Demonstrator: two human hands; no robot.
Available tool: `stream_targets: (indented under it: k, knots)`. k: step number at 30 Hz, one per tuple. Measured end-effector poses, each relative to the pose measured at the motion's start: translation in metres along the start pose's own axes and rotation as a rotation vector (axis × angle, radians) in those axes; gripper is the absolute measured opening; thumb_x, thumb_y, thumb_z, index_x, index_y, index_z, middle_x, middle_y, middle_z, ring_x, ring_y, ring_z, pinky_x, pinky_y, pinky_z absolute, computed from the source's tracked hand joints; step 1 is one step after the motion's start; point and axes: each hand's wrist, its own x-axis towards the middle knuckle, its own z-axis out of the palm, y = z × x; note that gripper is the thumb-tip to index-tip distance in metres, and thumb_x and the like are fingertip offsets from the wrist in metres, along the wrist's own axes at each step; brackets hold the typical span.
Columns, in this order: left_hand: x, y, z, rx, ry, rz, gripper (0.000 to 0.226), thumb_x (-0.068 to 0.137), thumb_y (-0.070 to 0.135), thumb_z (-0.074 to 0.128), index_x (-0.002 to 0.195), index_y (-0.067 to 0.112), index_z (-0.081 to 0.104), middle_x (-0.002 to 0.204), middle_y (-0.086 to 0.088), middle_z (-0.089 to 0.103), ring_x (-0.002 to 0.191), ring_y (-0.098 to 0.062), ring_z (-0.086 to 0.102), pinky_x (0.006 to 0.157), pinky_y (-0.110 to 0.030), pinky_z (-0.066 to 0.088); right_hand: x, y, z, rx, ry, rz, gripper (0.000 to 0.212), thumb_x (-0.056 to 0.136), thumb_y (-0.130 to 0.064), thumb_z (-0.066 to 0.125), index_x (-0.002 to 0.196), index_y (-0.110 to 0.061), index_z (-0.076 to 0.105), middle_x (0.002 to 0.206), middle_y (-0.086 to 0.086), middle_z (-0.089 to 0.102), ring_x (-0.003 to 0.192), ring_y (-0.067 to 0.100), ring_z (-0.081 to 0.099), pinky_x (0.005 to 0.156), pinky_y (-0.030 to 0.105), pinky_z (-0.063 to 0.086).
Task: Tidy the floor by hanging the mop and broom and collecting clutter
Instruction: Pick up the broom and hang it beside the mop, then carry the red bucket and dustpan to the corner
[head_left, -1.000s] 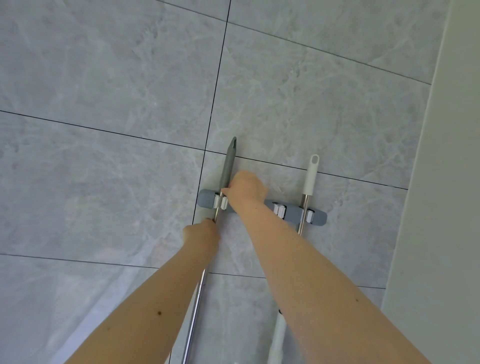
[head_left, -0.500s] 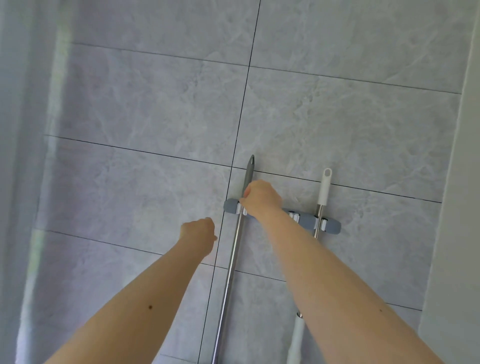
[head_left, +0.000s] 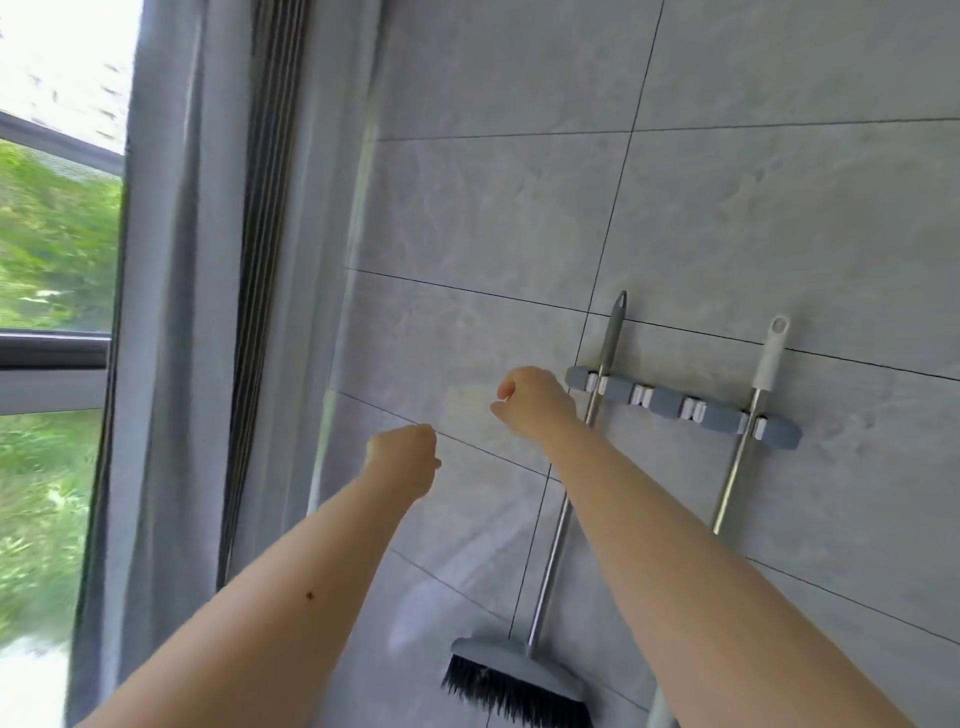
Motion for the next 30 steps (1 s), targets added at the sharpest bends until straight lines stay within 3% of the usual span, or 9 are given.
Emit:
stream_targets:
  k: [4, 7, 11, 18, 23, 27, 30]
  knots:
    - [-0.037, -0.054, -0.007, 0.043, -0.045, -0.126, 0.034, 0.099, 0.031, 0.043, 0.128, 0.014, 0.047, 0.128, -0.004, 0.058, 0.116, -0.026, 0.059, 0.081, -0.031, 0.043, -0.021, -0.046, 0.021, 0.035, -0.087, -0.082, 0.025, 0.086, -0.016, 0.056, 0.108, -0.01, 0.065, 0.115, 0.006, 0.066, 0.105, 0.028, 0.064, 0.081, 0.028, 0.048]
    - [-0.068, -0.099, -0.013, 0.062, -0.058, -0.224, 0.027, 0.096, 0.022, 0.049, 0.121, 0.014, 0.052, 0.123, -0.004, 0.062, 0.113, -0.027, 0.061, 0.071, -0.028, 0.035, -0.037, -0.089, 0.038, 0.085, -0.142, -0.157, 0.025, 0.087, -0.017, 0.054, 0.109, -0.011, 0.065, 0.115, 0.006, 0.066, 0.107, 0.028, 0.063, 0.078, 0.027, 0.044]
    - [-0.116, -0.168, -0.032, 0.07, -0.033, -0.365, 0.019, 0.093, 0.019, 0.048, 0.107, 0.01, 0.057, 0.114, -0.007, 0.066, 0.106, -0.028, 0.064, 0.07, -0.026, 0.036, -0.065, -0.162, 0.058, 0.14, -0.194, -0.279, 0.023, 0.088, -0.017, 0.053, 0.106, -0.01, 0.066, 0.115, 0.008, 0.067, 0.106, 0.03, 0.063, 0.081, 0.029, 0.048]
    - [-0.201, -0.27, -0.053, 0.154, -0.049, -0.52, 0.024, 0.096, 0.03, 0.05, 0.109, 0.011, 0.057, 0.11, -0.006, 0.066, 0.101, -0.027, 0.065, 0.07, -0.028, 0.041, -0.125, -0.272, 0.095, 0.233, -0.358, -0.41, 0.02, 0.089, -0.019, 0.054, 0.104, -0.012, 0.066, 0.116, 0.006, 0.065, 0.107, 0.027, 0.062, 0.084, 0.028, 0.047]
    - [-0.254, -0.314, -0.051, 0.155, -0.128, -0.572, 0.031, 0.098, 0.034, 0.045, 0.116, 0.01, 0.053, 0.12, -0.007, 0.062, 0.109, -0.027, 0.062, 0.085, -0.032, 0.048, -0.17, -0.312, 0.121, 0.225, -0.42, -0.416, 0.024, 0.089, -0.016, 0.05, 0.105, -0.009, 0.068, 0.113, 0.009, 0.068, 0.099, 0.026, 0.066, 0.082, 0.034, 0.053]
    - [-0.281, -0.331, -0.039, 0.105, -0.184, -0.595, 0.03, 0.098, 0.032, 0.045, 0.118, 0.01, 0.052, 0.123, -0.007, 0.061, 0.112, -0.027, 0.06, 0.088, -0.035, 0.048, -0.199, -0.321, 0.144, 0.221, -0.468, -0.402, 0.024, 0.089, -0.015, 0.051, 0.105, -0.006, 0.067, 0.113, 0.011, 0.069, 0.079, 0.022, 0.06, 0.073, 0.031, 0.051]
    - [-0.292, -0.331, -0.019, 0.048, -0.215, -0.614, 0.03, 0.098, 0.03, 0.045, 0.119, 0.01, 0.053, 0.125, -0.008, 0.059, 0.114, -0.028, 0.059, 0.089, -0.036, 0.048, -0.214, -0.314, 0.162, 0.205, -0.506, -0.38, 0.023, 0.09, -0.018, 0.052, 0.104, -0.007, 0.067, 0.112, 0.01, 0.067, 0.092, 0.024, 0.065, 0.082, 0.034, 0.053]
